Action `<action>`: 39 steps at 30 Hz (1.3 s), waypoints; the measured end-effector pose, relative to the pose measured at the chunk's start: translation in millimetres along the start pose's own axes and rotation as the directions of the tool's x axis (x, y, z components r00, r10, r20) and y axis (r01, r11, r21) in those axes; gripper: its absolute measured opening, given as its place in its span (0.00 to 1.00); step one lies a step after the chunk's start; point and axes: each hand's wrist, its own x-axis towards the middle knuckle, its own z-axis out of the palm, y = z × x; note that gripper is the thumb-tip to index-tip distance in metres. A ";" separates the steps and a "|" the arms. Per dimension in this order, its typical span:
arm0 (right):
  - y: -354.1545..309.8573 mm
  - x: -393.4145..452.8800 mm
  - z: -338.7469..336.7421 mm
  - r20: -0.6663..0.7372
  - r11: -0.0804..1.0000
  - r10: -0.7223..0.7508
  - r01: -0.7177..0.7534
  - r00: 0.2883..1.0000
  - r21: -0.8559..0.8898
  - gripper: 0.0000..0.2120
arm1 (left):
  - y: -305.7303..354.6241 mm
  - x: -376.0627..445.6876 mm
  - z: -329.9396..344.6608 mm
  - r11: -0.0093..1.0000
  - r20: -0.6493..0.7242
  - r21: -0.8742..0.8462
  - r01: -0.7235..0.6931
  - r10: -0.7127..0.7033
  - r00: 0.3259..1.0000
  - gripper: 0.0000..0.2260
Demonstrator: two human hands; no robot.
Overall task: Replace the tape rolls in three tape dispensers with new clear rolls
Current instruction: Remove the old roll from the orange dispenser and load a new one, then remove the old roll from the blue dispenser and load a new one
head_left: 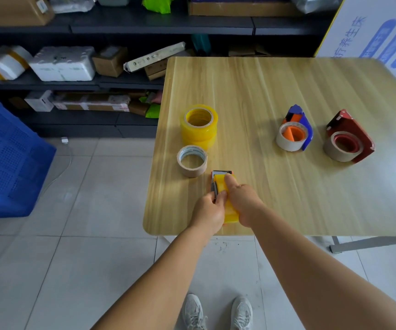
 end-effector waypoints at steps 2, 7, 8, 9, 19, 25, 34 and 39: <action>-2.8 -0.8 -0.8 -0.011 0.999 0.029 -0.029 1.000 -0.013 0.25 | 1.6 -0.5 -1.4 1.000 0.004 -0.011 -0.002 0.002 1.000 0.17; -14.6 -7.1 -4.1 -0.087 0.974 0.154 -0.166 0.984 -0.157 0.23 | 9.5 2.3 -9.9 0.998 0.021 -0.042 -0.043 0.044 0.999 0.16; -16.0 -8.2 -4.4 -0.093 0.969 0.149 -0.164 0.984 -0.184 0.23 | 10.7 2.6 -11.0 0.998 0.030 -0.037 -0.053 0.054 0.998 0.16; -15.9 -10.3 -4.9 -0.097 0.965 0.139 -0.157 0.985 -0.211 0.23 | 11.8 3.2 -11.7 0.998 0.035 -0.020 -0.063 0.064 0.997 0.16; -16.7 -19.6 -10.1 -0.066 0.945 -0.008 -0.014 0.998 -0.327 0.12 | 21.6 8.0 -16.6 0.971 0.034 0.215 -0.109 0.104 0.994 0.14; -17.8 -11.6 -23.2 -0.089 0.937 -0.128 0.090 0.988 -0.338 0.17 | 37.8 13.5 -14.8 0.905 -0.016 0.381 -0.191 0.212 0.977 0.14; -37.7 21.4 -84.2 -0.129 0.799 -0.399 0.276 0.908 -0.534 0.28 | 89.4 52.5 18.3 0.687 0.022 0.634 -0.353 0.441 0.897 0.27; -52.0 61.2 -135.9 -0.066 0.693 -0.464 0.316 0.884 -0.648 0.26 | 118.0 86.9 60.4 0.624 0.031 0.718 -0.308 0.413 0.910 0.28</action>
